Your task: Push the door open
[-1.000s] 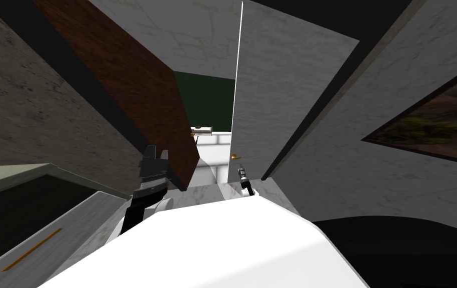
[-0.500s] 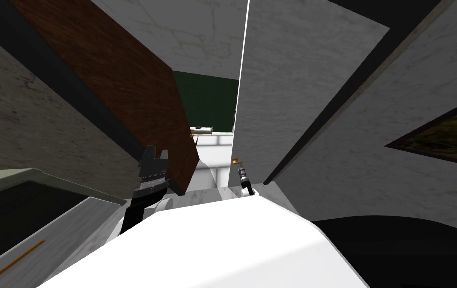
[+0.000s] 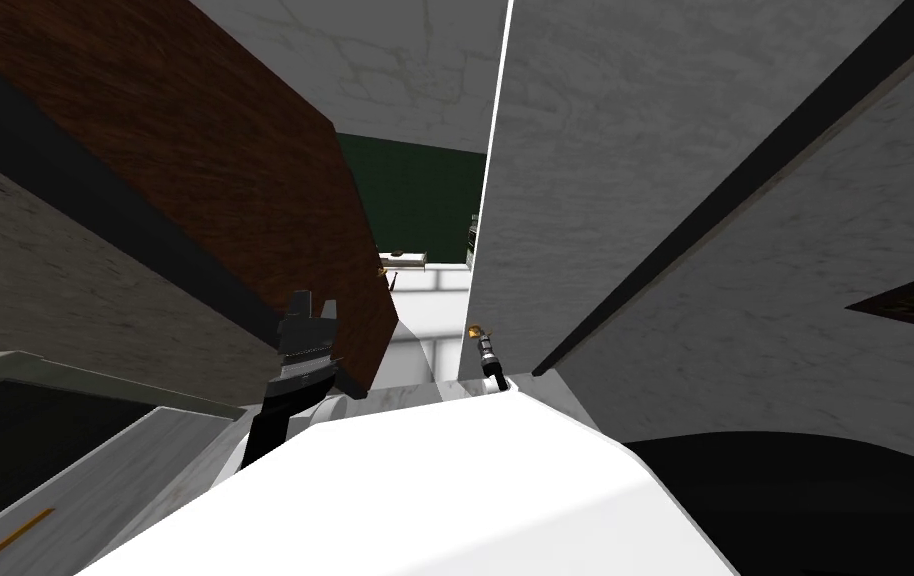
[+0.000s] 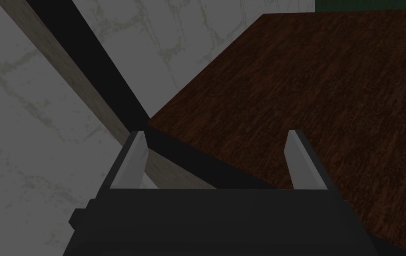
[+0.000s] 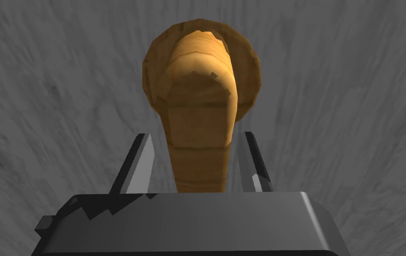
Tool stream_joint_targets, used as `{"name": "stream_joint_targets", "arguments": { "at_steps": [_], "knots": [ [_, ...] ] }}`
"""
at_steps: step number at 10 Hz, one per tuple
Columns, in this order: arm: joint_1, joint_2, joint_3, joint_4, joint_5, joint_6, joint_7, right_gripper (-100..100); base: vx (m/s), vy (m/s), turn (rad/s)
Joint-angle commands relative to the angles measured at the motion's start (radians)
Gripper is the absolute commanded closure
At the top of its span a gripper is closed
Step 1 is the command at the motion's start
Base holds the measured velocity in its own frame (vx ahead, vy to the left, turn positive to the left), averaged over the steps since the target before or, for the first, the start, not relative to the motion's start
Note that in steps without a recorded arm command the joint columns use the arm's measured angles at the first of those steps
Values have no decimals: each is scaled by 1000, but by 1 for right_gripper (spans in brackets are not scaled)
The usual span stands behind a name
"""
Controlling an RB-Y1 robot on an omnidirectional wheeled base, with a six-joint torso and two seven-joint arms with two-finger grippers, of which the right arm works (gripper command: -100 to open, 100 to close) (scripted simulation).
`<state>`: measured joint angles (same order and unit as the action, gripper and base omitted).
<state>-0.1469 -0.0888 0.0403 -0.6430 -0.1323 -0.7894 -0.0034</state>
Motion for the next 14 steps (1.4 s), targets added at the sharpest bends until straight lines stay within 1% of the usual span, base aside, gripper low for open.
{"name": "stream_joint_targets", "arguments": {
  "at_steps": [1,5,6,9,13,14],
  "knots": [
    [1,0,0,0,0,0,0,100,-29,-2,-4],
    [1,0,0,0,0,0,0,100,-4,-1,4],
    [-4,-5,-14,0,-7,0,4,100,125,28,-37],
    [-3,-10,-34,4,-17,-1,10,100,181,48,-37],
    [-2,-16,-72,11,-36,-4,23,100,209,54,-45],
    [-2,-16,-72,11,-36,-4,23,100,139,38,-38]
  ]
}}
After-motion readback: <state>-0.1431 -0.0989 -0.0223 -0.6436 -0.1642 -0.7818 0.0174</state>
